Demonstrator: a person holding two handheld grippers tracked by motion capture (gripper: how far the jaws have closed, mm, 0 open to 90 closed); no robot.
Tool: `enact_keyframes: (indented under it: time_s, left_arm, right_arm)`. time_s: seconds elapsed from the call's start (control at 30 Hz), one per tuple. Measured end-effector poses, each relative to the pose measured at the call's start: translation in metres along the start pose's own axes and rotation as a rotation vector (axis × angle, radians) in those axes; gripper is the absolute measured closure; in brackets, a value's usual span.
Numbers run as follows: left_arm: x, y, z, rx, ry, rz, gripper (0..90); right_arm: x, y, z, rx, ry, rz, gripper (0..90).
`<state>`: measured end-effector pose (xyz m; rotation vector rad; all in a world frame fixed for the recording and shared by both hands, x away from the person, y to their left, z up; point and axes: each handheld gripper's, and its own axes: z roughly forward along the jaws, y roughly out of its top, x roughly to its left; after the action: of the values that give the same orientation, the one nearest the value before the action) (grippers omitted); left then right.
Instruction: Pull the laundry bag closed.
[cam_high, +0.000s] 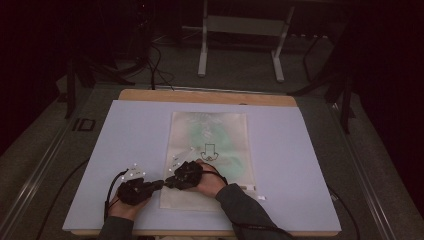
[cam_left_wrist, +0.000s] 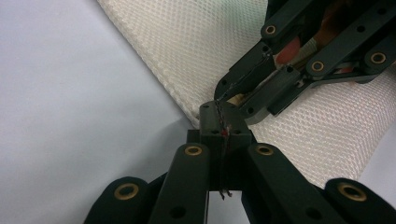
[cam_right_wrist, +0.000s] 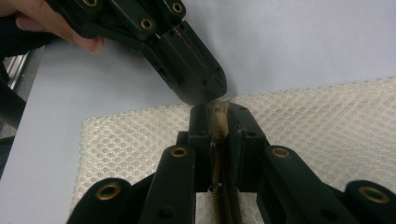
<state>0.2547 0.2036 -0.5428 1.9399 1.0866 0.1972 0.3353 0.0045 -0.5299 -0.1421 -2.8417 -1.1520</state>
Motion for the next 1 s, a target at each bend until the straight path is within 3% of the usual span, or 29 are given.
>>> enact_keyframes:
  time_s: [0.4,0.6,0.77,0.87,1.0]
  left_arm:
    - [-0.002,-0.002,-0.002,0.004,0.0,0.009,88.8]
    - [-0.008,-0.006,-0.006,-0.002,-0.025,0.027,88.8]
    - [-0.011,-0.005,-0.003,0.026,-0.034,0.055,89.0]
    - [-0.013,-0.005,0.0,0.055,-0.02,0.073,89.4]
    - [-0.015,-0.005,0.001,0.058,0.006,0.064,89.7]
  right_arm:
    - [-0.004,0.001,-0.001,0.024,0.02,0.0,82.3]
    - [-0.005,0.0,0.0,0.019,0.028,0.003,82.3]
    - [-0.006,0.0,0.0,0.016,0.031,0.005,82.3]
    - [-0.006,0.0,0.0,0.014,0.032,0.006,82.4]
    - [-0.004,-0.001,-0.001,0.017,0.024,-0.005,82.4]
